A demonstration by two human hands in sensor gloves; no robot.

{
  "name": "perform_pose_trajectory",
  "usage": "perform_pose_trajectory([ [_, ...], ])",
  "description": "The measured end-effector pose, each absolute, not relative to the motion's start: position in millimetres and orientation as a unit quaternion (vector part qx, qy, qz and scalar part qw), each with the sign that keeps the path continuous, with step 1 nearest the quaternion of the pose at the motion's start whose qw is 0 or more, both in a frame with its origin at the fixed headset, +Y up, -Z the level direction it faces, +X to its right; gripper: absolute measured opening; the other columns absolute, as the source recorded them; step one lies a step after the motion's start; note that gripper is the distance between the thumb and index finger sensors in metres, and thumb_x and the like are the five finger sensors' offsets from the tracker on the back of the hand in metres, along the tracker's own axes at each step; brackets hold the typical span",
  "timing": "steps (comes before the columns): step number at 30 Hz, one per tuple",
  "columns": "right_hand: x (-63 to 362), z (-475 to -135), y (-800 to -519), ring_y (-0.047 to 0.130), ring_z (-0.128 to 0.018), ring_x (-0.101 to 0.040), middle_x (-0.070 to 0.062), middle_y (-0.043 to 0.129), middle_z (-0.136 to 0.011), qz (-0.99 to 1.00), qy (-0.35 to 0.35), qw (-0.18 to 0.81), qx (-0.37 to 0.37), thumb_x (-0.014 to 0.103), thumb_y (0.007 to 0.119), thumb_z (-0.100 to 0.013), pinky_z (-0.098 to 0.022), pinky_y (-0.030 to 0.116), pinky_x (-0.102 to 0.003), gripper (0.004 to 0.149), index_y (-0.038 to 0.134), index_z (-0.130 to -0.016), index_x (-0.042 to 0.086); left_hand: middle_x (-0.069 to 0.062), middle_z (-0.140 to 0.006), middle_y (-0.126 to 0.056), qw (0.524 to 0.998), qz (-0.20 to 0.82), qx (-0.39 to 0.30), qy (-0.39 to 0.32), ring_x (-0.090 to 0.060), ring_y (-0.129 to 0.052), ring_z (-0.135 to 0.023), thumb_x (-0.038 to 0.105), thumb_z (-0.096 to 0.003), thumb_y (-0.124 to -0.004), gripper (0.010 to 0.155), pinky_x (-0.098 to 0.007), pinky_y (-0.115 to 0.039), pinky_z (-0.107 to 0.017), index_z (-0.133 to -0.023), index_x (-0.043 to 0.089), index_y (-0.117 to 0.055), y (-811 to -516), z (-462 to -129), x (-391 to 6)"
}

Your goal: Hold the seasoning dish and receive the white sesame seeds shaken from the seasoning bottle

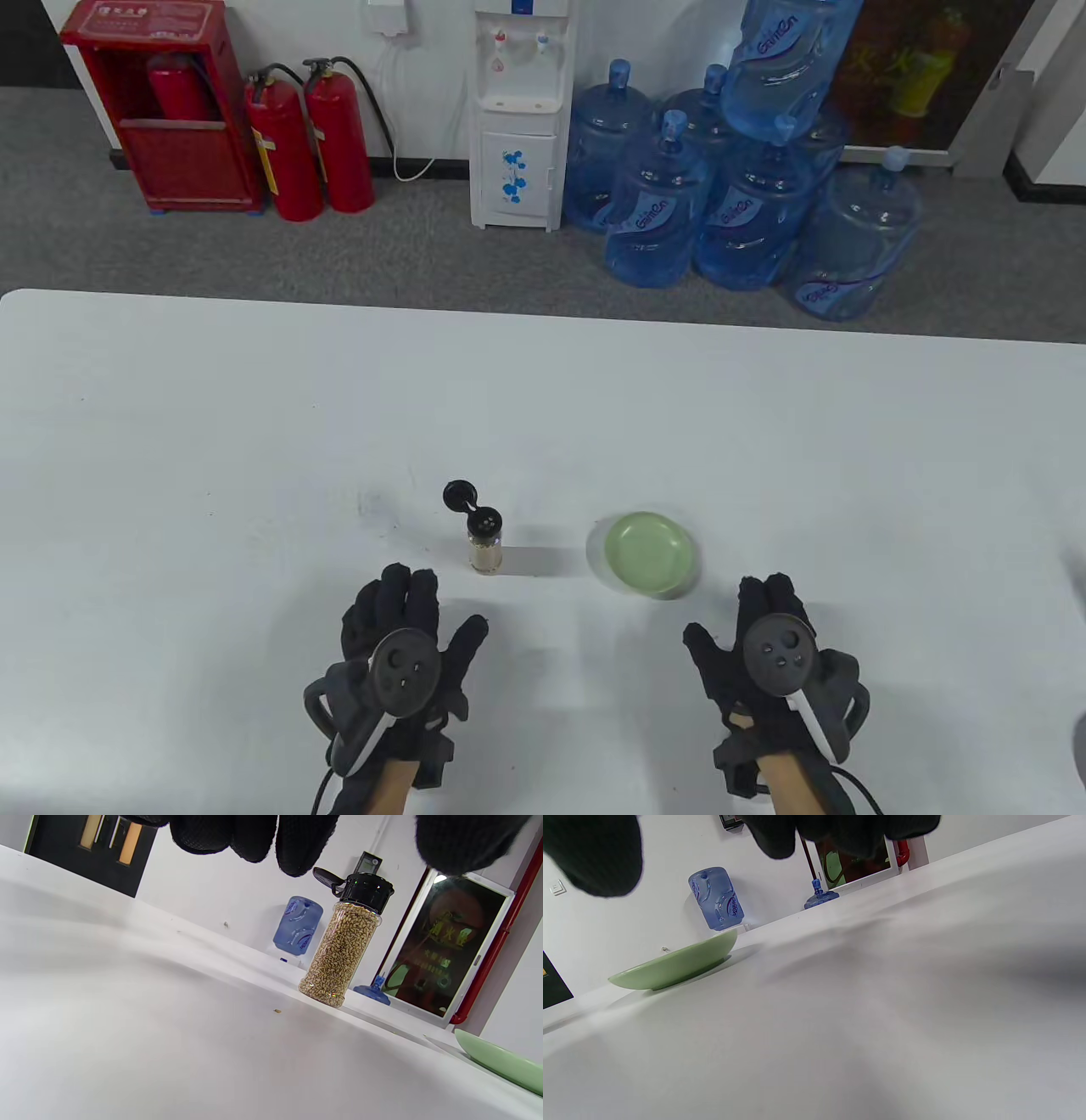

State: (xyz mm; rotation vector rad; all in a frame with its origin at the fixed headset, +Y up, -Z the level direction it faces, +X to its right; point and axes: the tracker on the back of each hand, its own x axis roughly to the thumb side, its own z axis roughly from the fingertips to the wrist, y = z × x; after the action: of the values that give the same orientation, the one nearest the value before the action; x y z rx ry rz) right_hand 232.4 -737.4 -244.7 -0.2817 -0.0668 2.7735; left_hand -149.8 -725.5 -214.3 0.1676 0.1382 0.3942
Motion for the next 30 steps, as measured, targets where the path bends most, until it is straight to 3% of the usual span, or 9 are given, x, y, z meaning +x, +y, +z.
perform_pose_trajectory([
  [10, 234, -244, -737, 0.046, -0.107, -0.037, -0.008, 0.027, -0.114, 0.978, -0.024, 0.177, -0.104, 0.072, 0.074, -0.042, -0.079, 0.046, -0.055, 0.090, 0.045, -0.107, 0.017, -0.005, -0.117, -0.046, 0.975, 0.195, 0.083, 0.064, -0.041, -0.053, -0.109, 0.070, -0.0439, -0.073, 0.080, -0.063, -0.046, -0.079, -0.107, 0.023, -0.061, -726, -214, -147],
  [20, 231, -246, -737, 0.065, -0.101, -0.035, -0.006, 0.047, -0.112, 0.980, -0.032, 0.164, -0.109, 0.066, 0.077, -0.044, -0.075, 0.060, -0.051, 0.076, 0.062, -0.102, 0.018, -0.005, -0.117, -0.047, 0.974, 0.196, 0.093, 0.071, -0.041, -0.054, -0.109, 0.069, -0.0440, -0.073, 0.079, -0.063, -0.046, -0.079, -0.107, 0.023, -0.061, -724, -214, -149],
  [26, 225, -271, -730, 0.084, -0.088, -0.029, -0.002, 0.070, -0.104, 0.984, -0.054, 0.109, -0.133, 0.062, 0.079, -0.044, -0.066, 0.074, -0.045, 0.061, 0.080, -0.091, 0.022, -0.004, -0.116, -0.048, 0.975, 0.193, 0.086, 0.061, -0.041, -0.055, -0.109, 0.069, -0.0444, -0.073, 0.078, -0.062, -0.047, -0.079, -0.107, 0.023, -0.062, -724, -217, -147],
  [30, 221, -299, -731, 0.087, -0.079, -0.026, -0.003, 0.069, -0.104, 0.981, -0.030, 0.091, -0.167, 0.066, 0.077, -0.044, -0.056, 0.079, -0.038, 0.064, 0.080, -0.091, 0.022, -0.004, -0.116, -0.049, 0.979, 0.180, 0.073, 0.056, -0.040, -0.056, -0.109, 0.069, -0.0447, -0.073, 0.078, -0.062, -0.047, -0.079, -0.107, 0.024, -0.062, -727, -218, -144],
])
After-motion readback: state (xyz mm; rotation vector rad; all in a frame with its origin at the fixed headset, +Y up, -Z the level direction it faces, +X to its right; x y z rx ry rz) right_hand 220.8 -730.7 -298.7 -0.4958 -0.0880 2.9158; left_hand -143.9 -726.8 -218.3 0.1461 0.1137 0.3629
